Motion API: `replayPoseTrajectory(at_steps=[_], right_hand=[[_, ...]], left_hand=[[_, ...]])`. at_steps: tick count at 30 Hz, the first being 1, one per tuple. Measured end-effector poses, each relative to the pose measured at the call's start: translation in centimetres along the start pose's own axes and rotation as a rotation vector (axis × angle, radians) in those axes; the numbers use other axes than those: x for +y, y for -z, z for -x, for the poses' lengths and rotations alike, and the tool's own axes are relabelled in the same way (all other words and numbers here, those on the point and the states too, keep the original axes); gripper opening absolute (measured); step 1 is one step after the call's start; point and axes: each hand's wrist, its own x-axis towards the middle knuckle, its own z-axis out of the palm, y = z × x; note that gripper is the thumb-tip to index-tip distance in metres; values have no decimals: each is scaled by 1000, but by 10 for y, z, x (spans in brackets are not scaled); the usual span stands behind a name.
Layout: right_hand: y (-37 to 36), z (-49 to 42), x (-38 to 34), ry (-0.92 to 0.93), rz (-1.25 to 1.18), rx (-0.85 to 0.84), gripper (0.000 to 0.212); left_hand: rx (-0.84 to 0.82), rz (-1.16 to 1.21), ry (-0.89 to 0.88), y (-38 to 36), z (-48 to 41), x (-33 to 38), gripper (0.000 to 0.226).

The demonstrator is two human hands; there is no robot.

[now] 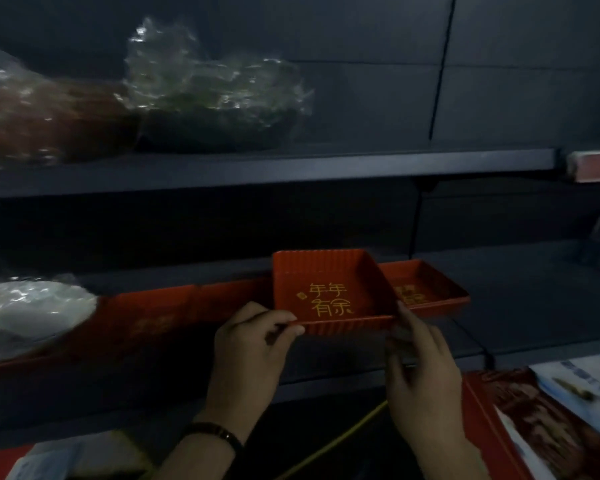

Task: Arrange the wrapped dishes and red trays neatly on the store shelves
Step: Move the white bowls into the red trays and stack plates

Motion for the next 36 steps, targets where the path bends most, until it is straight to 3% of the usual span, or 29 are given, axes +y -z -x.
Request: replayPoseTrajectory(at_steps=[5, 12, 26, 32, 36], right_hand=[[25, -25, 25, -109, -25, -18, 87], [40, -46, 66, -184, -40, -249, 104], [22, -58, 81, -276, 164, -389, 83], [50, -63, 86, -396, 236, -345, 73], [52, -58, 85, -353, 216, -323, 74]], left_hand=[[-2, 60, 6, -58, -20, 23, 12], [-38, 90, 35, -131, -40, 36, 13], [-117, 47, 72, -223, -59, 40, 11], [-133, -2, 115, -245, -73, 50, 13], [-149, -46, 159, -256, -79, 52, 15]])
